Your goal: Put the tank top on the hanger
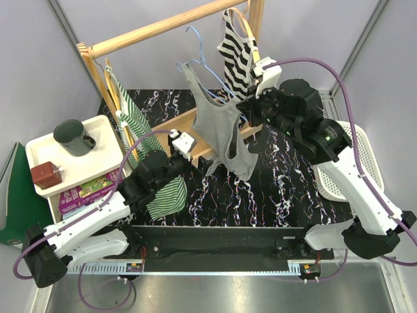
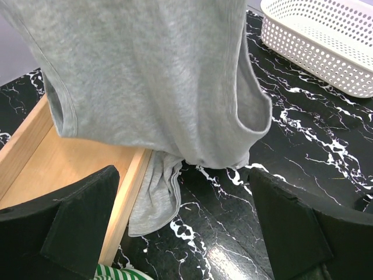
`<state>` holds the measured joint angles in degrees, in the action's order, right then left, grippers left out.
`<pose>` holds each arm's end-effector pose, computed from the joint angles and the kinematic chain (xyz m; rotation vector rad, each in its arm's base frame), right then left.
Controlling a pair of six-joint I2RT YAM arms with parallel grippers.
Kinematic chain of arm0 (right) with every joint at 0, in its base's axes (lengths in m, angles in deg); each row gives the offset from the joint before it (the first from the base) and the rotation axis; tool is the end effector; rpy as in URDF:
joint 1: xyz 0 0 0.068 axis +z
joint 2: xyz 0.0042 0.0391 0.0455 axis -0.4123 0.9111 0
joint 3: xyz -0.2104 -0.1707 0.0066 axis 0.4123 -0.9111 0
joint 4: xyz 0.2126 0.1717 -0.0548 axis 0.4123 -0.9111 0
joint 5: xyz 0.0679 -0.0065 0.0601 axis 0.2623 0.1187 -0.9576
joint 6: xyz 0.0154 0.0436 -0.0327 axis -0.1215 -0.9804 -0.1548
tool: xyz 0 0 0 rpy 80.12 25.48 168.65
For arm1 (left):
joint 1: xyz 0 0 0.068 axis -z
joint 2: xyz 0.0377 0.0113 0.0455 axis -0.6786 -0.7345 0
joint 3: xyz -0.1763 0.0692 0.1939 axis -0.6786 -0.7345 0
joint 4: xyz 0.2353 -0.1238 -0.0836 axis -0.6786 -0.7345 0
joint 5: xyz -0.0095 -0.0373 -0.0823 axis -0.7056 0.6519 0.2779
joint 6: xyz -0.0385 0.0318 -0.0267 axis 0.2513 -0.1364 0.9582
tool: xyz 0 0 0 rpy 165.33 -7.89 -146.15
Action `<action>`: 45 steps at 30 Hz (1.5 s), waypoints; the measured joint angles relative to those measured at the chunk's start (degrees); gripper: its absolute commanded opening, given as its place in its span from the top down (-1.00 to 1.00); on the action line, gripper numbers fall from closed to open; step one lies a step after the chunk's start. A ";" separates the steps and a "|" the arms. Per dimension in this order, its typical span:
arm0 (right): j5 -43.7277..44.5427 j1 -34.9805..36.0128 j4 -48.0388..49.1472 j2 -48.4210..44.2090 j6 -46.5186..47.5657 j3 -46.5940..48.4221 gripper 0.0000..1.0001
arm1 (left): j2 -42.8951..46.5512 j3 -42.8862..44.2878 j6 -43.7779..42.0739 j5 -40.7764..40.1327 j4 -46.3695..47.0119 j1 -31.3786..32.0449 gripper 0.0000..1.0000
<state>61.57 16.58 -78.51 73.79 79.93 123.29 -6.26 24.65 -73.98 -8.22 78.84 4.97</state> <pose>0.2114 0.1796 0.5084 -0.6047 1.7006 0.4295 0.1690 -0.1815 0.3096 0.6462 1.6359 -0.5618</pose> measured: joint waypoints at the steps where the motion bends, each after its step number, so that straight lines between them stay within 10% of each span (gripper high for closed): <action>1: 0.02 0.00 -0.09 0.07 0.15 0.44 1.00 | 0.07 0.00 0.00 -0.13 -0.07 0.00 -0.98; 34: 0.02 0.00 1.99 15.08 0.17 16.46 0.99 | 2.23 -0.74 0.00 -1.01 -0.48 0.04 -0.98; 45: -0.28 0.00 3.30 13.03 -2.95 12.26 -0.53 | -1.88 -0.68 0.09 -1.01 -0.28 2.45 -0.98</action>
<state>61.29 16.58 -75.21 86.81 76.98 135.55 -8.14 23.97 -73.89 -9.23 78.55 7.42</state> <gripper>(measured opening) 0.559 0.988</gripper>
